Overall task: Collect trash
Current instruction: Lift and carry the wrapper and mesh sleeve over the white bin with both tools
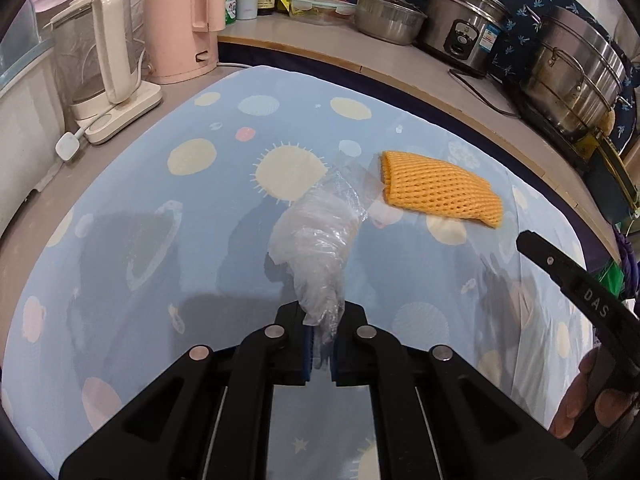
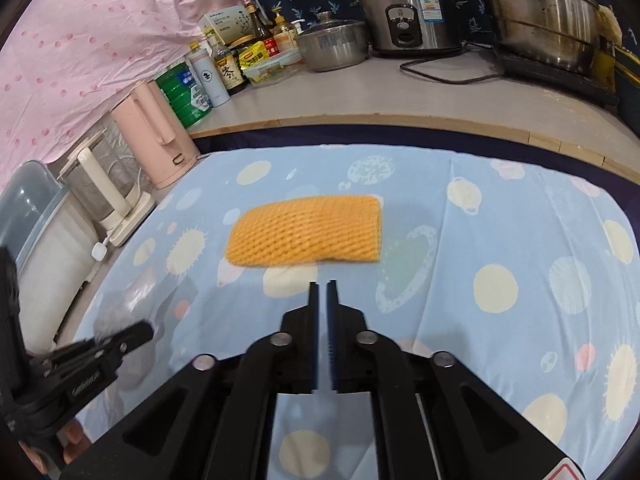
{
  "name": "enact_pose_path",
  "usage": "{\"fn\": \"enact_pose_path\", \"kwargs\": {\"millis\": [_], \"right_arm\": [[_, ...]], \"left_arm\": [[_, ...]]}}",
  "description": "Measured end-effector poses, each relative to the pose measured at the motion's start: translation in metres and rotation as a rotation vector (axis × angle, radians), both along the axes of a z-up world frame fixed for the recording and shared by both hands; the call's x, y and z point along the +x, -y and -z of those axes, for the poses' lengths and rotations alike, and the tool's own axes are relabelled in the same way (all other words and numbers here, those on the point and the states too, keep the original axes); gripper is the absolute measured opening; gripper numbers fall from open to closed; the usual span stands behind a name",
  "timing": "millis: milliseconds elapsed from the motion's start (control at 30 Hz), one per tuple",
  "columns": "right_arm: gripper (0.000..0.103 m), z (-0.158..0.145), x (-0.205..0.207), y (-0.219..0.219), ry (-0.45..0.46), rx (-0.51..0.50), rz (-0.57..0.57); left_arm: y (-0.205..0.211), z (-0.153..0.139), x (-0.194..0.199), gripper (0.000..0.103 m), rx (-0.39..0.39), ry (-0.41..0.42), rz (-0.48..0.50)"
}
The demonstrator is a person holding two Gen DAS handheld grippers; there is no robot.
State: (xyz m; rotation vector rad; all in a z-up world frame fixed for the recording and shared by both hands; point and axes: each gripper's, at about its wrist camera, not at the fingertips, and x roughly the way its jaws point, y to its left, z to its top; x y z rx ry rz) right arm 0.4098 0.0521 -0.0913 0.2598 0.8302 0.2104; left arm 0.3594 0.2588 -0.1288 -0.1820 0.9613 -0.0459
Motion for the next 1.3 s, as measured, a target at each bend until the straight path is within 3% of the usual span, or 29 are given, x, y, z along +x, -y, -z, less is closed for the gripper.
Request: {"fn": "enact_pose_path", "kwargs": {"millis": [67, 100, 267, 433, 500, 600, 667, 733, 967, 1300], "right_arm": [[0.051, -0.002, 0.009, -0.002, 0.013, -0.009, 0.025], [0.056, -0.002, 0.013, -0.003, 0.016, -0.011, 0.028], [0.069, 0.005, 0.044, -0.017, 0.011, -0.061, 0.038], [0.069, 0.018, 0.066, -0.036, -0.015, -0.102, 0.011], [0.067, 0.024, 0.070, -0.044, -0.028, -0.137, -0.014], [0.048, 0.029, 0.067, -0.050, -0.014, -0.192, -0.031], [0.026, 0.030, 0.063, -0.048, -0.014, -0.203, -0.045], [0.014, 0.029, 0.057, -0.045, -0.021, -0.191, -0.063], [0.009, 0.020, 0.015, -0.030, -0.023, -0.134, -0.067], [0.009, -0.004, -0.094, 0.031, -0.005, 0.011, 0.024]], "left_arm": [[-0.004, -0.001, -0.005, 0.005, -0.009, -0.001, -0.009], [-0.006, -0.001, -0.007, 0.005, -0.015, -0.002, -0.013], [-0.011, 0.001, -0.012, 0.005, -0.035, -0.016, -0.022], [-0.007, 0.007, -0.010, 0.005, -0.035, -0.039, -0.016], [-0.006, 0.010, -0.008, 0.005, -0.035, -0.048, -0.012], [-0.004, 0.015, -0.006, 0.005, -0.025, -0.057, -0.017], [-0.005, 0.018, -0.004, 0.005, -0.028, -0.066, -0.022], [-0.005, 0.020, -0.002, 0.005, -0.027, -0.071, -0.025], [0.003, 0.019, -0.009, 0.005, -0.017, -0.072, -0.023], [0.035, 0.001, -0.048, 0.005, -0.020, -0.055, 0.034]]}}
